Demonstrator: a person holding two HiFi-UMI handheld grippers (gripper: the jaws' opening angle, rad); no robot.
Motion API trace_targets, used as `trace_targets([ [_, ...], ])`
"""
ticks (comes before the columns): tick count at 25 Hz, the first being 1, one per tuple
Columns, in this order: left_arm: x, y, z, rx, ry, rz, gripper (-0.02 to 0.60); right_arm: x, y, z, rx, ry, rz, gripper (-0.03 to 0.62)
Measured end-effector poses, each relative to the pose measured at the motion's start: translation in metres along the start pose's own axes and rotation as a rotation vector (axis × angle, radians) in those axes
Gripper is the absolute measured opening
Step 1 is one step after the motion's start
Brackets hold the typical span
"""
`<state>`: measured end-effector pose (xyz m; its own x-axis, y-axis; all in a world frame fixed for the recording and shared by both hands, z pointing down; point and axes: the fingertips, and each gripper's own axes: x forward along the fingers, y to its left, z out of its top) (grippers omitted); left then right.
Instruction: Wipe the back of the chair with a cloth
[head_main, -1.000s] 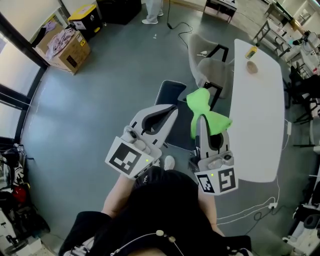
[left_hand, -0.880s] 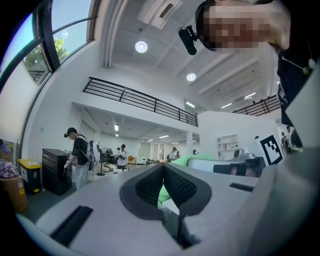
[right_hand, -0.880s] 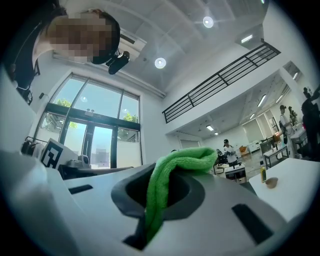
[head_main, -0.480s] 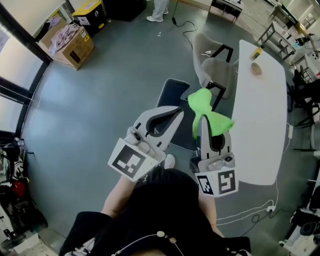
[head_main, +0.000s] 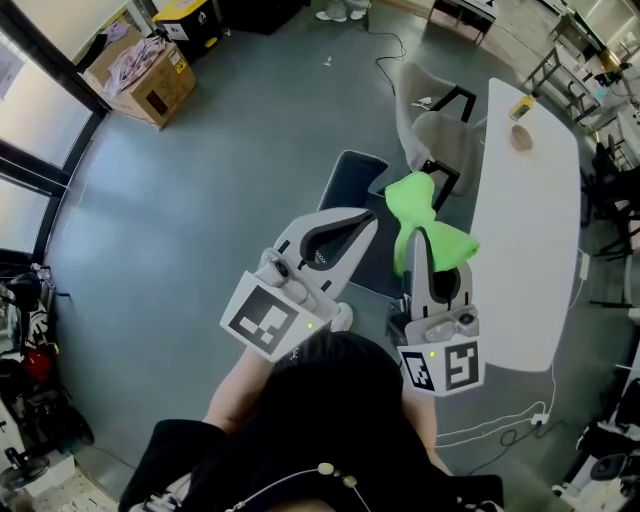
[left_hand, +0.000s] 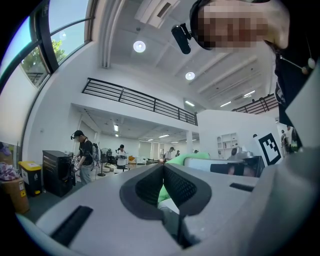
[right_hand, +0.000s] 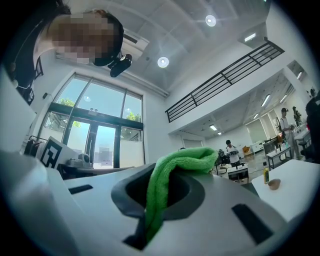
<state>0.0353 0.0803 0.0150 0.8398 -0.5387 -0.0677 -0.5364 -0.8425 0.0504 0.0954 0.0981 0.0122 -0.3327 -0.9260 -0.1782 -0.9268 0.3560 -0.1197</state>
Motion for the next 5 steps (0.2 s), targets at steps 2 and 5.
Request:
trace_targets([
  [2, -0.0015, -0.001, -0.0008, 0.001, 0.004, -0.002, 0.006, -0.0013, 0.0008, -0.0014, 0.003, 0.003, -0.001, 0.018],
  [5, -0.0052, -0.0024, -0.0018, 0.003, 0.007, -0.005, 0.005, -0.0035, 0.0038, -0.0032, 0.004, 0.007, -0.003, 0.018],
])
